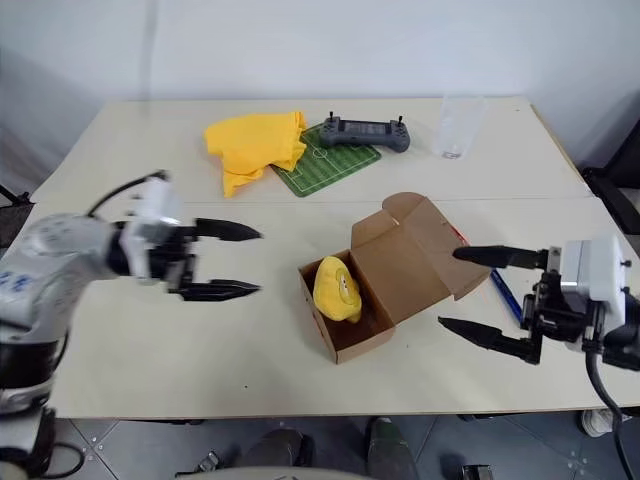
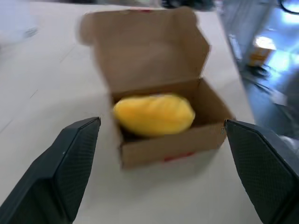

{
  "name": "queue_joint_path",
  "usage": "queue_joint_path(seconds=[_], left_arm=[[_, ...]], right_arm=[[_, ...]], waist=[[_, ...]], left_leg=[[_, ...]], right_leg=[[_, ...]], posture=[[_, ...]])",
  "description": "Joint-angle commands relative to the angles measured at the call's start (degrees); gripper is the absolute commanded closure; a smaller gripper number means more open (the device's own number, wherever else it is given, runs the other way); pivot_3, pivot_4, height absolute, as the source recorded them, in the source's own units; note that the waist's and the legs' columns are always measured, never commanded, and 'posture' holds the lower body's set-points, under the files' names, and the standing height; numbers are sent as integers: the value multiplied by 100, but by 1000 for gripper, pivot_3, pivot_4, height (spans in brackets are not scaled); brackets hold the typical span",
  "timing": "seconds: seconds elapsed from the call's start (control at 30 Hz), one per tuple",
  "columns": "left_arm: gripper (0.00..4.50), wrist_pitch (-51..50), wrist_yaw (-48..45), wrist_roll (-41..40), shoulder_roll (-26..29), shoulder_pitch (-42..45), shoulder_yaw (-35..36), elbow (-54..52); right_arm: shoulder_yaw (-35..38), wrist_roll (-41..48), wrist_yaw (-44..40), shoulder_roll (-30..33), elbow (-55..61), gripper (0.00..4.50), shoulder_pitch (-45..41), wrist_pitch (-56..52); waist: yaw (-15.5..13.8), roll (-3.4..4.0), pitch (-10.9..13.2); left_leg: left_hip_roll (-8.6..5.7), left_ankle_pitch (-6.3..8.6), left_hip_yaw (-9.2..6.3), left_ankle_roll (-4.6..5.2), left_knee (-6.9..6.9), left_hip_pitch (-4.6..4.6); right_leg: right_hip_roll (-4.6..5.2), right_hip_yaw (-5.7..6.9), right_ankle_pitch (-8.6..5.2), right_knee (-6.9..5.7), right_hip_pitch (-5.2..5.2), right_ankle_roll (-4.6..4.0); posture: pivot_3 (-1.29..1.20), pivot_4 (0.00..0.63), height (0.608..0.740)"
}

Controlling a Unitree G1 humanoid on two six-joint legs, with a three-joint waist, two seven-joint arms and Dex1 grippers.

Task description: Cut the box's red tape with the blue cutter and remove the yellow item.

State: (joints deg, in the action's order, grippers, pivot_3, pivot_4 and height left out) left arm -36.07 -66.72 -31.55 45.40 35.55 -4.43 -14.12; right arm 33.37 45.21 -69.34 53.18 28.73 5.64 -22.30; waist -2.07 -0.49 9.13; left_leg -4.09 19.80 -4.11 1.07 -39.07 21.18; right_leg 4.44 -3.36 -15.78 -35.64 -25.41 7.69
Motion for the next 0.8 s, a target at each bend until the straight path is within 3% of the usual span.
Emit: queue_joint_path(seconds=[0.03, 0.2, 0.4, 0.5, 0.8], left_arm=[[23, -40, 162, 743, -471, 656, -1095, 70], [23, 219, 412, 1622, -1163, 1294, -2011, 663], [23, 710, 203, 2503, -1174, 1479, -2621, 1193], [568, 850, 230, 2729, -1286, 1559, -2670, 1397], [3225, 992, 217, 2782, -1724, 1584, -2434, 1664]], right_arm=[[386, 50, 248, -179, 526, 0, 351, 26], [605, 83, 613, -457, 1013, 0, 910, -7], [741, 259, 943, -502, 1392, 0, 1254, -145], [806, 322, 1031, -465, 1449, 0, 1318, -201], [770, 194, 1027, -510, 1375, 0, 1493, -68]], waist=[[22, -4, 2], [68, -16, 10], [64, -19, 11], [51, -22, 12], [40, -24, 13]], left_leg=[[0, 0, 0, 1, 0, 2], [-1, -1, 3, 3, -2, 3], [0, -7, 5, -2, -2, -3], [-4, -10, 3, 0, -4, -5], [-7, -13, 2, 3, -4, -4]], right_leg=[[-1, 1, 0, 0, 0, 0], [-2, -4, 0, 1, 0, 1], [-5, -7, 0, 2, 0, 2], [1, -7, 0, 7, 1, 2], [2, -6, 1, 2, 2, 4]], posture=[[0, 150, 740], [0, 150, 740], [0, 150, 740], [0, 150, 740], [0, 150, 740]])
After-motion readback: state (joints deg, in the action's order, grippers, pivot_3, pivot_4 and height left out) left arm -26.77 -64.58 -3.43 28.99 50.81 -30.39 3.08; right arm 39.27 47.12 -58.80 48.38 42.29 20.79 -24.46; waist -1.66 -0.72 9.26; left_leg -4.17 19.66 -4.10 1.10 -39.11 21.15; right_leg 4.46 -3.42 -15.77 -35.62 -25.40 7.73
